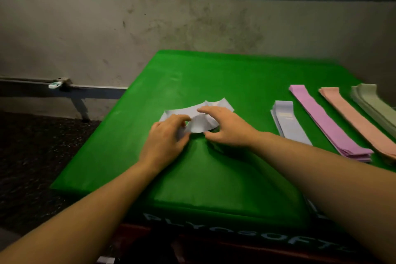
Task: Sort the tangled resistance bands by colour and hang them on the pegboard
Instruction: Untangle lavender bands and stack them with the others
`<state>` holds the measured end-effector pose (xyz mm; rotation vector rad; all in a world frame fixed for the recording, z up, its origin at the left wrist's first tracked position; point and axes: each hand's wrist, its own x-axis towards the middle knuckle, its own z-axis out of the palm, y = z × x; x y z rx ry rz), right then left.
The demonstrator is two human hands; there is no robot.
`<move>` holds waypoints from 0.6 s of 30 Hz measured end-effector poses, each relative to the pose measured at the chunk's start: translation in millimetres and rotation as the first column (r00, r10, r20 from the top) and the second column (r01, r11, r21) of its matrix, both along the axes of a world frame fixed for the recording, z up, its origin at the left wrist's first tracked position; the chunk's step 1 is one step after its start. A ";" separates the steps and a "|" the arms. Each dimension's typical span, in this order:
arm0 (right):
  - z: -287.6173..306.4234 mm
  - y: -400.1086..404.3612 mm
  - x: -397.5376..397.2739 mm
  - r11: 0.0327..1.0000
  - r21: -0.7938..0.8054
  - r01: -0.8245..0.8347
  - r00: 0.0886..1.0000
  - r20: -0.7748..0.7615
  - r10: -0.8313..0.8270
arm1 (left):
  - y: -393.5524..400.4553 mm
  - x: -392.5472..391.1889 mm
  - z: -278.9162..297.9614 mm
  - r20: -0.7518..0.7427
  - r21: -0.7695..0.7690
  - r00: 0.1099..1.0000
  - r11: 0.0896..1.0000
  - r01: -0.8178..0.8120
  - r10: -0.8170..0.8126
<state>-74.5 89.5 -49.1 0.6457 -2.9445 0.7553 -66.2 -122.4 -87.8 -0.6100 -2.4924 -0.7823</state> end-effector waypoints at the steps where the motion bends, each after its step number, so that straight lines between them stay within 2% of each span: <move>1: -2.7 -3.4 -1.9 0.999 0.011 -0.034 0.999 0.005 0.034 | -0.7 1.0 -0.3 0.000 0.020 1.000 1.000 0.024 -0.024; 4: -5.4 -15.4 -2.7 0.995 0.057 -0.082 0.996 0.019 0.081 | -3.4 2.1 -1.3 0.039 0.129 0.996 0.989 0.069 -0.075; 7: -3.9 -21.3 2.7 0.988 0.102 -0.112 0.992 -0.051 0.118 | -2.8 3.6 0.8 0.068 0.167 0.994 0.984 0.068 -0.081; 13: 3.2 -5.2 26.7 0.974 -0.224 0.005 1.000 0.016 -0.002 | -0.3 12.3 4.5 0.009 0.037 0.999 0.998 0.044 -0.044; 18: 25.7 15.5 55.4 0.970 -0.242 0.033 0.999 -0.016 -0.038 | 7.5 28.6 19.0 -0.083 -0.021 0.985 0.988 0.150 -0.151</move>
